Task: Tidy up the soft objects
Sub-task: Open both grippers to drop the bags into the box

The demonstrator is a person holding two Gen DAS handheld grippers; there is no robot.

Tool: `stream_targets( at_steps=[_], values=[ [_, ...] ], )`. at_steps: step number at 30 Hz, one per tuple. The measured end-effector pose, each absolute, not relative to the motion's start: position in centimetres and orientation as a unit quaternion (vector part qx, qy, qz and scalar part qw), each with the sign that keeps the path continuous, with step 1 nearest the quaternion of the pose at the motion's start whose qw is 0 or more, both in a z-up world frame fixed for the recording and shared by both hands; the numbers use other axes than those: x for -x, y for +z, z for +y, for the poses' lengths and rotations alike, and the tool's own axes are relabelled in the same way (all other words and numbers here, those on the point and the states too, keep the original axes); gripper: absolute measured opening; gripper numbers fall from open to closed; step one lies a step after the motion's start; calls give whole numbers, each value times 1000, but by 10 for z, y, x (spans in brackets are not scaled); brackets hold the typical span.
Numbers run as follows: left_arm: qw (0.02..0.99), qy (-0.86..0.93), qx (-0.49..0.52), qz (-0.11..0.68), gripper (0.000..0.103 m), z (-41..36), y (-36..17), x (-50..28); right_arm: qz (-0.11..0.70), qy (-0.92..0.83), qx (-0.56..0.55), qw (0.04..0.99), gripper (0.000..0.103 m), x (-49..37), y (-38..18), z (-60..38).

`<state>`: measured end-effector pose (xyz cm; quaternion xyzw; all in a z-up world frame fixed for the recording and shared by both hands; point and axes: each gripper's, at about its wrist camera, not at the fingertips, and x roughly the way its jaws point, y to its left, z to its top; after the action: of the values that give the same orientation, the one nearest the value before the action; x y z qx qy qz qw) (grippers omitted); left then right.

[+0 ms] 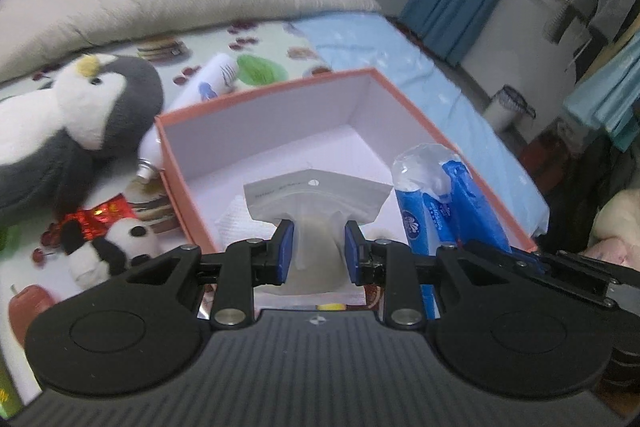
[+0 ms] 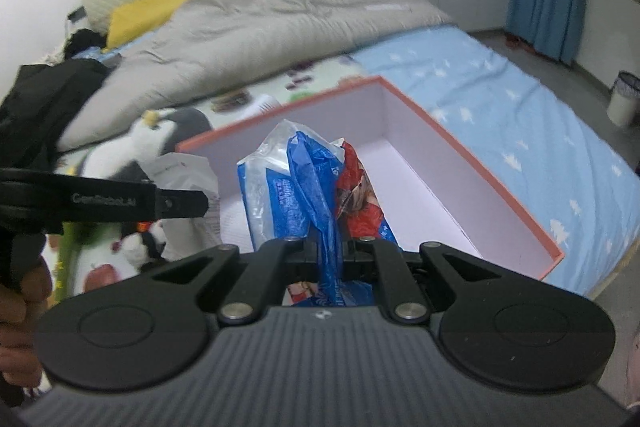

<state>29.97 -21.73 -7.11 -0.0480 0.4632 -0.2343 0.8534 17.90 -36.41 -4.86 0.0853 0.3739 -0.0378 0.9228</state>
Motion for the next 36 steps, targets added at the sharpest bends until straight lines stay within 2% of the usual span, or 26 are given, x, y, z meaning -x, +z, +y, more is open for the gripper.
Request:
stream_targets(
  at_steps=[9, 11, 12, 13, 14, 16, 36],
  values=[
    [833, -237, 33, 499, 33, -240, -122, -331, 415, -47, -99, 903, 13, -214, -94, -385],
    [830, -233, 30, 506, 42, -241, -128, -334, 426, -51, -102, 897, 24, -219, -99, -387],
    [829, -231, 32, 509, 53, -240, -131, -336, 431, -54, -103, 895, 29, -221, -102, -388],
    [829, -232, 35, 508, 57, -239, -131, -336, 432, -54, -105, 894, 38, -221, -103, -389],
    [830, -234, 37, 505, 57, -238, -130, -336, 432, -53, -107, 894, 45, -221, -104, -389],
    [833, -234, 32, 500, 57, -236, -127, -334, 434, -51, -109, 893, 49, -220, -103, -389],
    [880, -207, 48, 425, 57, -156, -42, -233, 371, -10, -95, 924, 50, -149, -40, -328]
  ],
)
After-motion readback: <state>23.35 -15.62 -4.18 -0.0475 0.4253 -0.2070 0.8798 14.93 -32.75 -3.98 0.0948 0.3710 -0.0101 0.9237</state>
